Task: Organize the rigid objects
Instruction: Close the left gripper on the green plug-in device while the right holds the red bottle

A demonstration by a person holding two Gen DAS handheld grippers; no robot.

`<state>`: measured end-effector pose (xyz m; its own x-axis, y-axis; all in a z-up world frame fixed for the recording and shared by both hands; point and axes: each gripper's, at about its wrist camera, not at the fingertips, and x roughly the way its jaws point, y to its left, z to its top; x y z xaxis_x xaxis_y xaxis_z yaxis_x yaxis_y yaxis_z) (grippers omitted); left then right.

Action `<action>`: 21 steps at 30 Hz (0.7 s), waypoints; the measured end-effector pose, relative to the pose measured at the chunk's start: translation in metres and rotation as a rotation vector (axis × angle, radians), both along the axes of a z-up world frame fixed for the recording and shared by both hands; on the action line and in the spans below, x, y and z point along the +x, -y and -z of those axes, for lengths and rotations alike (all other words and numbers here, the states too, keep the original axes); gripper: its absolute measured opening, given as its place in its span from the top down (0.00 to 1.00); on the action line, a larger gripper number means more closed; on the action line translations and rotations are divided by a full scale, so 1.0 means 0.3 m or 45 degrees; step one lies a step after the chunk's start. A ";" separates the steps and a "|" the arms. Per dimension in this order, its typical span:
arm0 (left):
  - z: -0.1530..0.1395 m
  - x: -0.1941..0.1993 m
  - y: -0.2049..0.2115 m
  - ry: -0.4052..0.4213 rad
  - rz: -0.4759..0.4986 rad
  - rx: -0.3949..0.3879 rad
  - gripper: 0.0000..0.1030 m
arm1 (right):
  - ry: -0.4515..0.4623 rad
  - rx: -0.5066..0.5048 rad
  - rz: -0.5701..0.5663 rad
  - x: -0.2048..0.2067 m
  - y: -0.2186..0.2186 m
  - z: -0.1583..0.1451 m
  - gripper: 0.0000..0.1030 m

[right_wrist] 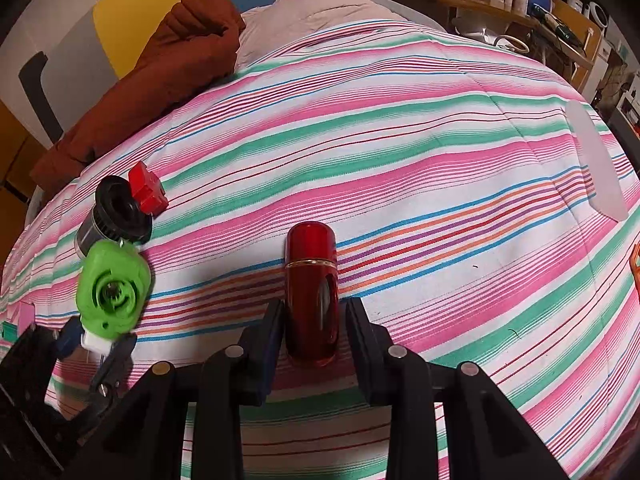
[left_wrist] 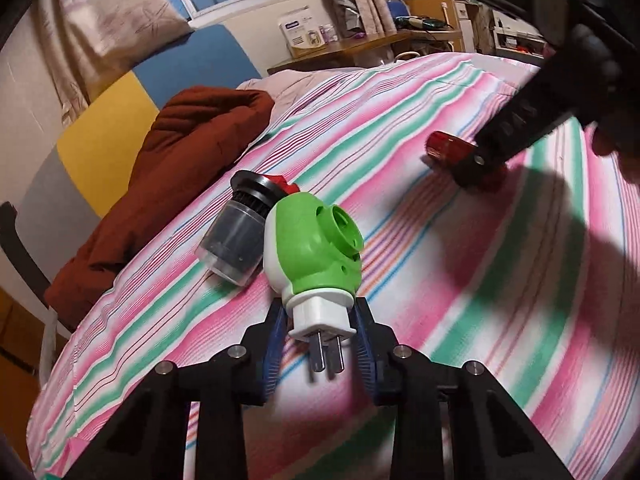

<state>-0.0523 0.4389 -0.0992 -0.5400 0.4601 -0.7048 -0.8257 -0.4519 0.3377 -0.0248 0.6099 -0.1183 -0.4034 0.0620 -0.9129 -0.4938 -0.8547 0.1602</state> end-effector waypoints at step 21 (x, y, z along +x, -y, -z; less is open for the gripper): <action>-0.108 0.115 0.114 -0.020 -0.176 0.188 0.08 | -0.002 -0.007 0.005 -0.003 -0.007 -0.004 0.69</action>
<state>-0.0178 0.4049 -0.0668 -0.6157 0.4788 -0.6259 -0.7476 -0.6060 0.2718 -0.0255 0.6118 -0.1172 -0.4047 0.0580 -0.9126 -0.4965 -0.8520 0.1660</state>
